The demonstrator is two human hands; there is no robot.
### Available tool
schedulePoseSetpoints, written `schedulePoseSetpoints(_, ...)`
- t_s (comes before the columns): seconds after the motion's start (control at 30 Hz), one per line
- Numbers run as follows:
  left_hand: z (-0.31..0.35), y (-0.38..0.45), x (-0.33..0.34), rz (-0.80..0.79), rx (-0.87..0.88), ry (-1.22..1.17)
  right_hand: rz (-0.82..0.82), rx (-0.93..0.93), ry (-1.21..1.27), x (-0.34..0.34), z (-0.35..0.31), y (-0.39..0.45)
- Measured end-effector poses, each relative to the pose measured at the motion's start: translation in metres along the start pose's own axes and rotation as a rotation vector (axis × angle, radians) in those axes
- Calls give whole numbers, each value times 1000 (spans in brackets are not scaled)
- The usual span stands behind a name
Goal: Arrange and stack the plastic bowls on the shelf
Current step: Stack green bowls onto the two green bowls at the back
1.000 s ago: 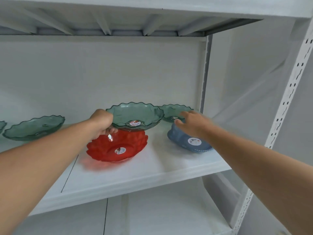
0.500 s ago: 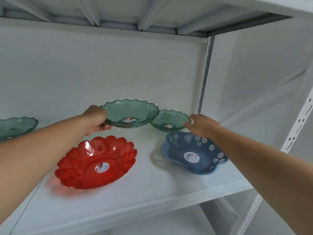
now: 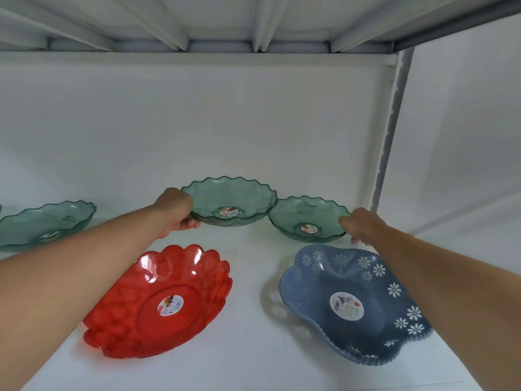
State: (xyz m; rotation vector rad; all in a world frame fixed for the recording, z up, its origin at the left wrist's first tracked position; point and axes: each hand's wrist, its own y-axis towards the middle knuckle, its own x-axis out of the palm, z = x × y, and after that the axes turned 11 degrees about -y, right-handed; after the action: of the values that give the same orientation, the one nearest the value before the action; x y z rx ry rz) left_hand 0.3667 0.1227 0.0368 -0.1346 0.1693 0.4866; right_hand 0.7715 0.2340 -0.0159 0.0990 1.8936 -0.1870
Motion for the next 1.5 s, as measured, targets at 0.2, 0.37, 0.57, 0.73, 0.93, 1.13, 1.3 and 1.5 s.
schedulePoseSetpoints(0.2, 0, 4, 2, 26, -4, -3, -104, 150, 239, 6, -12, 20)
schedulePoseSetpoints(0.37, 3, -1, -4, 47, -3, -29, -103, 122, 359, -9, -19, 9)
schedulePoseSetpoints(0.57, 13, -15, -43, 132, -5, -50, -69, 21, 416, -22, -40, -5)
schedulePoseSetpoints(0.73, 20, -35, -113, 210, -14, -82, -49, -51, 439, -24, -88, -41)
schedulePoseSetpoints(0.93, 12, -49, -219, 289, 9, -102, -28, -165, 437, -12, -169, -107)
schedulePoseSetpoints(1.13, -24, -38, -347, 292, 8, -111, 18, -226, 400, 28, -268, -180)
schedulePoseSetpoints(1.3, -51, -36, -448, 262, -17, -112, -12, -230, 334, 61, -349, -234)
schedulePoseSetpoints(1.5, -68, -31, -515, 304, -35, -80, -83, -219, 319, 87, -410, -280)
